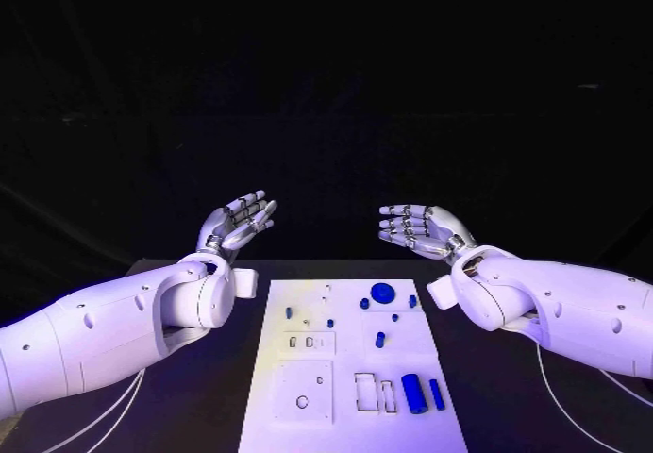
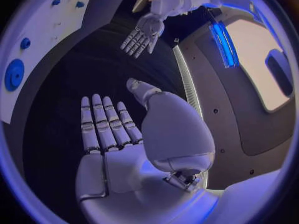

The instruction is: Assemble the parts on the task board

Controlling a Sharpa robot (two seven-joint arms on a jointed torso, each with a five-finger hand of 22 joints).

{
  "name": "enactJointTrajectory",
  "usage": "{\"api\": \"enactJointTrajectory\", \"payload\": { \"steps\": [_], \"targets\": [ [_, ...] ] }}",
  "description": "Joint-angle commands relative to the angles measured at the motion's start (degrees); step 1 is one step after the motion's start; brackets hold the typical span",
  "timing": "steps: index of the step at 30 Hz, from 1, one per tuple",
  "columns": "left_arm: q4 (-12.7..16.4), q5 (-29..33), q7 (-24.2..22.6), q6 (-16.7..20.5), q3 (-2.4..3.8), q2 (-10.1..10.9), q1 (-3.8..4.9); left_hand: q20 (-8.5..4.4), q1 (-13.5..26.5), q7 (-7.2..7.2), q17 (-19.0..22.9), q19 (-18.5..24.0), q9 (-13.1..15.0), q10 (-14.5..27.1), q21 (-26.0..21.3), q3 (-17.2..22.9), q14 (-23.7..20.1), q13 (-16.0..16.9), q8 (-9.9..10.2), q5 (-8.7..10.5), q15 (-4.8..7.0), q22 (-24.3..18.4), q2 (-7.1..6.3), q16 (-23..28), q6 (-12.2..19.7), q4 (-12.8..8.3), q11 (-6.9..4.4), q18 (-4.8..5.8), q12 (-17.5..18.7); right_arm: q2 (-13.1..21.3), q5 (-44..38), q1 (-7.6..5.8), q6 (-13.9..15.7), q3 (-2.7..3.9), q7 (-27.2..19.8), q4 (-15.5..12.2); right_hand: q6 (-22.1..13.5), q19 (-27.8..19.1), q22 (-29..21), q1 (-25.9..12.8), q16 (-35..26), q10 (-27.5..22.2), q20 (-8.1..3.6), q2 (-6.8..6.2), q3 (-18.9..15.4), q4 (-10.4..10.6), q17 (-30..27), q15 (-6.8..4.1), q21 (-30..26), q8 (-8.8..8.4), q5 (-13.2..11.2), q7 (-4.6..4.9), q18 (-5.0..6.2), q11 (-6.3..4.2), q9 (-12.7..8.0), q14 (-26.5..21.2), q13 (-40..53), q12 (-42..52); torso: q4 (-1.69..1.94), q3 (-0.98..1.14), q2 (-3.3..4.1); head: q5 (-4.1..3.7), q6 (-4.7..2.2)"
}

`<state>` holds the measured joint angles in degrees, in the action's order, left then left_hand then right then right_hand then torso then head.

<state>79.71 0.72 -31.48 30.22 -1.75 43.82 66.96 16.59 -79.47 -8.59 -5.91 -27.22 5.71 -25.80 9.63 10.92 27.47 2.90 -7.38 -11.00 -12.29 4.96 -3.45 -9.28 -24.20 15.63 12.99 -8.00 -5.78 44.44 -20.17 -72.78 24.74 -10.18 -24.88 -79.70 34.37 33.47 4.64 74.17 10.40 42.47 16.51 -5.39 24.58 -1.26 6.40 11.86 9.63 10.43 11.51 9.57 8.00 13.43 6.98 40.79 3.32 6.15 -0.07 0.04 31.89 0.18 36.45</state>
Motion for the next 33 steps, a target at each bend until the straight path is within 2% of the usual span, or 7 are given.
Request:
{"api": "enactJointTrajectory", "payload": {
  "steps": [1, 8, 20, 24, 28, 30, 33],
  "targets": [
    [0.58, -2.61, -0.15, -4.65, 0.05, 0.29, 0.17, -1.08, -4.44, -5.82, -4.70, -20.22, 4.37, -26.04, 6.86, 4.28, 23.58, 0.93, -7.55, -0.29, 3.07, 1.66, -1.10, -7.72, -21.21, -0.88, -1.38, -2.67, -4.25, -0.03, -16.48, -0.50, -1.44, 0.01, 2.41, 0.36, 15.03, 12.93, 0.38, 0.77, 3.37, 15.98, -1.12, -2.53, 6.80, -3.23, 1.50, -3.22, 3.58, 3.23, -0.67, 4.61, 2.61, -2.62, 1.91, 15.49, 0.26, -0.46, -0.06, 0.20, 0.58, -0.08, 0.06],
    [3.07, -5.85, 1.49, -7.46, 0.06, 2.26, 0.60, -4.78, -5.80, -3.34, -8.15, -28.86, 5.39, -35.82, 10.07, 10.59, 33.52, 0.84, -9.69, -0.17, 6.57, 2.01, -3.67, -10.81, -27.68, -1.19, -4.26, -2.58, -2.87, 0.23, -30.70, -1.77, -4.13, 0.06, 8.94, 1.11, 19.70, 20.09, 1.45, -0.17, 6.27, 24.26, -4.34, -4.28, 8.66, -3.76, 4.02, -6.52, 7.02, 4.18, -0.70, 2.41, 2.58, -5.30, 2.52, 24.50, 0.48, -0.94, 0.18, 0.19, 2.01, -0.61, -0.11],
    [11.39, -8.07, 3.17, -10.37, 0.18, 7.55, 2.04, -6.04, -5.16, -2.97, -10.42, -31.02, 6.05, -39.26, 11.99, 13.36, 36.41, 0.82, -9.92, 0.11, 7.55, 2.66, -5.59, -11.74, -28.78, -2.25, -4.99, -2.46, -0.62, 0.64, -56.74, -3.46, -8.32, 0.24, 21.90, -0.22, 23.23, 32.19, 7.14, -1.47, 18.24, 27.27, -9.73, -7.76, 3.25, -3.44, 14.86, -10.92, 18.00, 4.00, 1.03, 0.09, 2.43, -7.73, 3.60, 39.00, 0.95, -2.48, 1.02, -0.28, 5.98, -1.87, -0.54],
    [13.83, -8.16, 3.63, -10.81, 0.23, 9.02, 2.79, -6.05, -5.02, -2.99, -10.50, -31.00, 6.06, -39.26, 12.02, 13.37, 36.39, 0.81, -9.86, 0.12, 7.53, 2.67, -5.73, -11.73, -28.72, -2.23, -4.97, -2.44, -0.50, 0.69, -62.19, -3.85, -9.23, 0.26, 24.50, -1.11, 24.30, 35.57, 11.48, -1.57, 32.29, 28.92, -11.38, -8.52, 2.92, -2.02, 24.88, -11.89, 24.68, 3.82, 1.71, -0.80, 2.28, -8.63, 4.50, 41.62, 2.34, -2.28, 1.38, -0.48, 7.44, -2.14, -0.96],
    [15.62, -8.19, 3.92, -11.04, 0.31, 10.07, 3.41, -6.02, -4.54, -3.08, -10.71, -30.88, 6.06, -39.20, 12.04, 13.43, 36.27, 0.79, -9.70, 0.12, 7.45, 2.66, -6.02, -11.66, -28.53, -2.10, -4.88, -2.38, -0.10, 0.49, -65.51, -4.06, -9.54, 0.29, 26.14, -1.62, 24.40, 37.31, 16.64, -1.66, 54.86, 29.54, -11.70, -9.31, 3.84, -0.61, 48.00, -12.09, 31.22, 3.62, 2.92, -0.96, 2.18, -8.96, 5.50, 45.07, 3.74, -2.18, 1.65, -0.60, 8.46, -2.44, -1.08],
    [16.30, -8.19, 4.02, -11.12, 0.37, 10.46, 3.67, -6.02, -4.54, -3.08, -10.71, -30.87, 6.06, -39.20, 12.04, 13.43, 36.27, 0.79, -9.70, 0.12, 7.45, 2.66, -6.02, -11.66, -28.53, -2.10, -4.88, -2.38, -0.09, 0.34, -66.58, -4.12, -9.67, 0.31, 26.77, -1.79, 24.34, 40.66, 28.47, -1.70, 63.21, 29.25, -11.72, -9.79, 4.38, -0.06, 57.68, -12.01, 40.98, 3.63, 3.95, -0.99, 0.67, -8.90, 6.12, 46.21, 4.22, -2.19, 1.73, -0.67, 9.01, -2.51, -1.16],
    [16.98, -8.19, 4.16, -11.24, 0.45, 10.83, 4.00, -6.01, -4.40, -3.11, -10.78, -30.83, 6.05, -39.17, 12.03, 13.46, 36.23, 0.79, -9.65, 0.11, 7.43, 2.65, -6.10, -11.64, -28.46, -2.06, -4.85, -2.37, 0.03, 0.10, -67.67, -4.18, -10.07, 0.34, 27.61, -1.97, 24.07, 42.27, 38.40, -1.60, 68.65, 28.34, -11.22, -10.18, 4.99, 0.68, 64.00, -12.02, 48.99, 3.62, 4.26, -0.67, -0.55, -8.89, 7.06, 46.49, 4.76, -2.31, 1.93, -0.80, 9.67, -2.75, -1.28]
  ]
}}
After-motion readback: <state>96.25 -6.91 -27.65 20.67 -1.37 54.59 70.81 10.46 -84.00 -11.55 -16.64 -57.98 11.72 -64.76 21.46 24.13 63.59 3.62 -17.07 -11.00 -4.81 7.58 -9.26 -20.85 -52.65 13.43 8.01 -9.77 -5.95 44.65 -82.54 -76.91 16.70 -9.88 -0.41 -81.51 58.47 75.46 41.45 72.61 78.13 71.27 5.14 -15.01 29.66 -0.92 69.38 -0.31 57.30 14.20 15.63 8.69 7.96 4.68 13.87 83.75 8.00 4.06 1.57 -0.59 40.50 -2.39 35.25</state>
